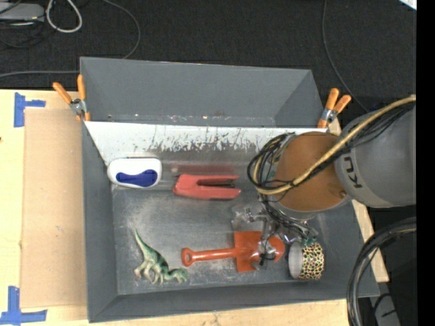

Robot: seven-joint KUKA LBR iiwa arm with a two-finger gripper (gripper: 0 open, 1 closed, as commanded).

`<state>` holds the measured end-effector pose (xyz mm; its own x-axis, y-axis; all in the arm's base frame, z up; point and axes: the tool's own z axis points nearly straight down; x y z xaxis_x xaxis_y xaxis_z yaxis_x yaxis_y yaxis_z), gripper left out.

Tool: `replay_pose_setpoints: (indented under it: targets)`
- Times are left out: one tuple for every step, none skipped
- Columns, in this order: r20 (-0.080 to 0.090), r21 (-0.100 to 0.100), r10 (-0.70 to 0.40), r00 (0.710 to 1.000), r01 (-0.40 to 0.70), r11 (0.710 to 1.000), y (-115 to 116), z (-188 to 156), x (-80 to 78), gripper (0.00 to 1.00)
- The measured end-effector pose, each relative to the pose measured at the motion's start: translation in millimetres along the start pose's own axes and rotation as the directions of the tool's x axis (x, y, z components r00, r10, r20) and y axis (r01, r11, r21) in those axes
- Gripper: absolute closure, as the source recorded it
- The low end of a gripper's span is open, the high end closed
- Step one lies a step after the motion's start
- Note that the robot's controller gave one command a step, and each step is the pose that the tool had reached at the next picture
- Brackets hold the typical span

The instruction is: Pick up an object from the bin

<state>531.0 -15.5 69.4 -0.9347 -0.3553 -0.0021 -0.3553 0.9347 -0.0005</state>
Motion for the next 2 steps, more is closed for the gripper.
replay_pose_setpoints:
  targets:
    - [-0.022, -0.009, 0.122, 0.992, -0.122, 0.992, -4.7, -7.4, 3.6, 1.0]
    - [-0.022, -0.009, 0.121, 0.992, -0.121, 0.993, -4.7, -7.5, 3.5, 1.0]
